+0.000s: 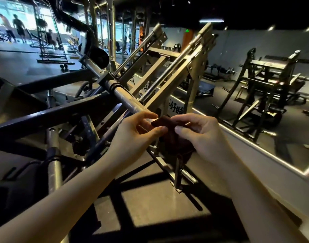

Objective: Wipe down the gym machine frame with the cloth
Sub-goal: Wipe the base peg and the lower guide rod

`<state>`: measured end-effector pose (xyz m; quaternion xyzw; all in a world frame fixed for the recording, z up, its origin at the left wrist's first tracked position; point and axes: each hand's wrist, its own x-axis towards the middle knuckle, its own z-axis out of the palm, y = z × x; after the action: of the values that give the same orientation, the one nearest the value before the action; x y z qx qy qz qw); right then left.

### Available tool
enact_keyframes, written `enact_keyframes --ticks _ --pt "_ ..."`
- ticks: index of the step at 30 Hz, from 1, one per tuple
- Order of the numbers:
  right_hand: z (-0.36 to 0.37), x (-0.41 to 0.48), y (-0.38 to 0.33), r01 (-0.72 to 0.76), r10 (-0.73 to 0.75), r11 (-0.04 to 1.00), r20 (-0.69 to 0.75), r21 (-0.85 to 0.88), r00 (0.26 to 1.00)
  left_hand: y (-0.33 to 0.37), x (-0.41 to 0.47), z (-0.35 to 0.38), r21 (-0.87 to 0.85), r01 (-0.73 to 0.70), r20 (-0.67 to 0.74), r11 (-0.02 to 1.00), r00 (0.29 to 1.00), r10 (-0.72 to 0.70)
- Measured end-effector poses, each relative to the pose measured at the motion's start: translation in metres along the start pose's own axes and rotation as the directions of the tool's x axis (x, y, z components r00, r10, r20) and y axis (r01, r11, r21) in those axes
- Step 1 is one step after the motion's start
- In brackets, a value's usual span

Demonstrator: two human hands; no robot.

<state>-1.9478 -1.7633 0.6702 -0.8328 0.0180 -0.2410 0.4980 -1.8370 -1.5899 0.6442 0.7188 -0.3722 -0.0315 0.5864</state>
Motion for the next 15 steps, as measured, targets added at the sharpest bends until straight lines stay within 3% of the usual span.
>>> enact_keyframes --ticks 4,10,15 --pt "0.013 -0.028 0.002 -0.088 0.087 0.987 0.017 0.132 0.996 0.003 -0.025 -0.002 -0.171 0.131 0.105 0.977 0.988 -0.114" --pt "0.03 -0.046 0.003 -0.125 0.111 0.967 0.073 0.22 0.991 -0.006 -0.041 -0.016 -0.281 0.244 0.109 0.928 0.969 -0.222" --pt "0.045 -0.023 0.0 -0.077 0.074 0.977 0.022 0.199 0.997 -0.015 -0.025 -0.015 -0.475 0.362 0.171 0.802 0.932 -0.319"
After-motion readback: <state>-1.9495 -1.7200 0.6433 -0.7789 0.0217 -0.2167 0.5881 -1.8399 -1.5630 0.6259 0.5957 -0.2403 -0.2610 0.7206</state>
